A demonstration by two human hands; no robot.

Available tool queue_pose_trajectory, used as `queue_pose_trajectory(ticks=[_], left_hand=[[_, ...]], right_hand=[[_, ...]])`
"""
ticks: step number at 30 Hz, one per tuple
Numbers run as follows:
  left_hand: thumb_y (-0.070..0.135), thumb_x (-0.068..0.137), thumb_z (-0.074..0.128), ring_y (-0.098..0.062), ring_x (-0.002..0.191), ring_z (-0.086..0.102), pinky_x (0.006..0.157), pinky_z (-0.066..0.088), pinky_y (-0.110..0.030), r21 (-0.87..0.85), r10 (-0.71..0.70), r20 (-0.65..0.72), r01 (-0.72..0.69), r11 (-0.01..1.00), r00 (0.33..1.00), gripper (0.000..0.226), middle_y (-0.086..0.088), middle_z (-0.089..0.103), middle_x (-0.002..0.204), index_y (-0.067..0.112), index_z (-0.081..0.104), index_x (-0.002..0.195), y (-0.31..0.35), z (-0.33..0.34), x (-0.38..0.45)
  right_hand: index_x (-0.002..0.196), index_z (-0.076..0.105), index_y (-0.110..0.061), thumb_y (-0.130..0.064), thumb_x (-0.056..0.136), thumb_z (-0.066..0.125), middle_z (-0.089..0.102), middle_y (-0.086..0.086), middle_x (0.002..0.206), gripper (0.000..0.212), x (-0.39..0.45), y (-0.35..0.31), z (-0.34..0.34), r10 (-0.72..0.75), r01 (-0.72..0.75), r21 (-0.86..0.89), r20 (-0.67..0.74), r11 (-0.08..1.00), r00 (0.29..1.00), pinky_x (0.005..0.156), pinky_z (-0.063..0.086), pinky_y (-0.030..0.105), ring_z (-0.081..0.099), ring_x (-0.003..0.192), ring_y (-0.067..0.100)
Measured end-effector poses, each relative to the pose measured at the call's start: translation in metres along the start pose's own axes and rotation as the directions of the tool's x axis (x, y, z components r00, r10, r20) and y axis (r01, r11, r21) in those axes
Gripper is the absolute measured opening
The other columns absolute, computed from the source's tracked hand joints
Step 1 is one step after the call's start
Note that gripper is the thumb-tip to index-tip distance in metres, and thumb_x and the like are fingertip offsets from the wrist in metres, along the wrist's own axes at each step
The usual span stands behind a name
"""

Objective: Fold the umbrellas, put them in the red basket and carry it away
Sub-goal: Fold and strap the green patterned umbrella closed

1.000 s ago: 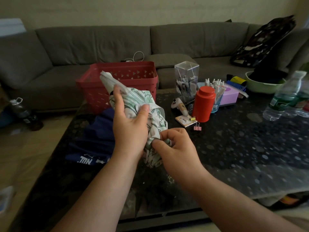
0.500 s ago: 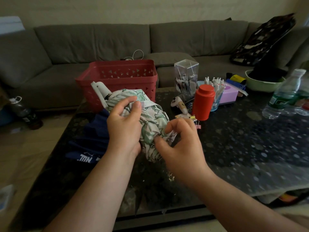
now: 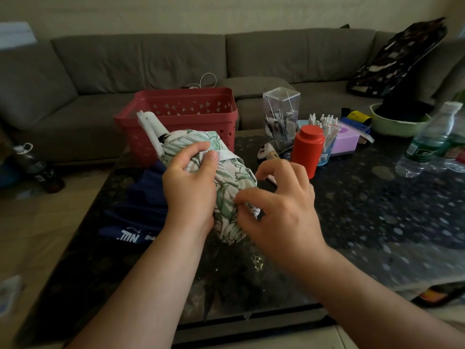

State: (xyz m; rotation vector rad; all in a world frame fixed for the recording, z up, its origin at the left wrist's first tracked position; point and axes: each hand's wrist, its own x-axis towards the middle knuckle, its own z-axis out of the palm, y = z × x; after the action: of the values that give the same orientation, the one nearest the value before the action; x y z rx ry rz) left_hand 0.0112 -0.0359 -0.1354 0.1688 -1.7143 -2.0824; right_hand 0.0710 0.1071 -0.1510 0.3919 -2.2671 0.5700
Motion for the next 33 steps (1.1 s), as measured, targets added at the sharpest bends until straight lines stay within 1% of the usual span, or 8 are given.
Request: queue_pose_trajectory(ticks=[4,8,19,22,24,26,30,33], left_hand=[[0.021,0.094,0.079,-0.022,0.101,0.078,0.087,0.065,-0.050,-0.014,-0.031,0.020,0.031,0.999,0.999,0.017,-0.004,0.079,0.108,0.037,0.080,0.097,-0.001,-0.003,0.000],[0.018,0.095,0.079,-0.021,0.096,0.079,0.084,0.066,-0.048,-0.020,-0.042,0.015,0.042,0.999,0.999,0.016,-0.004,0.080,0.105,0.034,0.080,0.096,0.001,-0.003,0.000],[0.021,0.094,0.080,-0.020,0.099,0.078,0.087,0.065,-0.048,0.009,-0.029,0.054,0.028,1.000,0.998,0.015,-0.002,0.079,0.107,0.035,0.080,0.098,0.000,-0.001,-0.002],[0.017,0.095,0.079,-0.022,0.095,0.079,0.083,0.066,-0.047,-0.095,-0.162,0.024,0.164,0.982,0.987,0.014,-0.005,0.080,0.106,0.030,0.080,0.099,0.004,-0.003,0.005],[0.016,0.094,0.079,-0.025,0.095,0.080,0.083,0.066,-0.048,-0.177,-0.243,0.028,0.244,0.954,0.970,0.015,-0.008,0.080,0.108,0.028,0.080,0.103,0.006,-0.005,0.009],[0.015,0.094,0.079,-0.025,0.093,0.080,0.080,0.066,-0.047,-0.205,-0.256,0.014,0.254,0.945,0.966,0.016,-0.008,0.080,0.109,0.027,0.080,0.105,0.007,-0.007,0.012],[0.018,0.093,0.081,-0.025,0.096,0.080,0.082,0.066,-0.048,-0.164,-0.181,-0.024,0.175,0.971,0.983,0.014,-0.006,0.080,0.109,0.031,0.081,0.099,0.006,-0.011,0.014],[0.020,0.093,0.080,-0.024,0.097,0.079,0.081,0.066,-0.045,-0.116,-0.115,-0.033,0.111,0.987,0.993,0.014,-0.004,0.080,0.108,0.033,0.081,0.097,0.005,-0.010,0.013]], right_hand=[[0.082,0.079,-0.028,-0.026,0.081,0.077,0.060,0.006,0.120,0.003,-0.001,-0.003,-0.005,-0.088,0.089,-0.035,0.020,0.995,0.996,0.081,0.040,0.048,0.050,0.117,0.032],[0.090,0.081,-0.035,-0.036,0.085,0.070,0.058,0.003,0.125,0.012,0.000,-0.002,-0.006,-0.036,0.041,-0.053,0.076,0.998,0.996,0.082,0.034,0.043,0.048,0.120,0.032],[0.086,0.074,-0.020,-0.031,0.091,0.066,0.062,-0.001,0.112,0.015,-0.001,0.001,0.001,-0.125,0.128,-0.126,0.035,0.984,0.992,0.079,0.043,0.049,0.054,0.112,0.030],[0.091,0.071,-0.022,-0.030,0.094,0.063,0.057,-0.007,0.109,0.012,-0.009,-0.002,0.008,0.060,-0.054,0.120,-0.040,0.991,0.997,0.081,0.044,0.045,0.051,0.107,0.022],[0.092,0.066,-0.028,-0.031,0.095,0.059,0.050,-0.014,0.106,0.008,-0.014,-0.004,0.011,0.251,-0.237,0.354,0.006,0.905,0.968,0.089,0.045,0.039,0.047,0.106,0.014],[0.093,0.065,-0.031,-0.027,0.097,0.061,0.049,-0.016,0.104,0.007,-0.016,-0.002,0.012,0.319,-0.314,0.426,0.061,0.848,0.946,0.095,0.045,0.037,0.047,0.108,0.010],[0.099,0.072,-0.028,-0.031,0.095,0.068,0.052,-0.009,0.103,0.007,-0.010,-0.001,-0.001,0.247,-0.197,0.438,-0.060,0.877,0.967,0.086,0.051,0.049,0.054,0.102,0.021],[0.100,0.076,-0.022,-0.034,0.088,0.073,0.051,-0.004,0.103,0.016,-0.009,-0.006,-0.005,0.090,-0.056,0.269,-0.116,0.961,0.989,0.084,0.048,0.045,0.050,0.099,0.023]])
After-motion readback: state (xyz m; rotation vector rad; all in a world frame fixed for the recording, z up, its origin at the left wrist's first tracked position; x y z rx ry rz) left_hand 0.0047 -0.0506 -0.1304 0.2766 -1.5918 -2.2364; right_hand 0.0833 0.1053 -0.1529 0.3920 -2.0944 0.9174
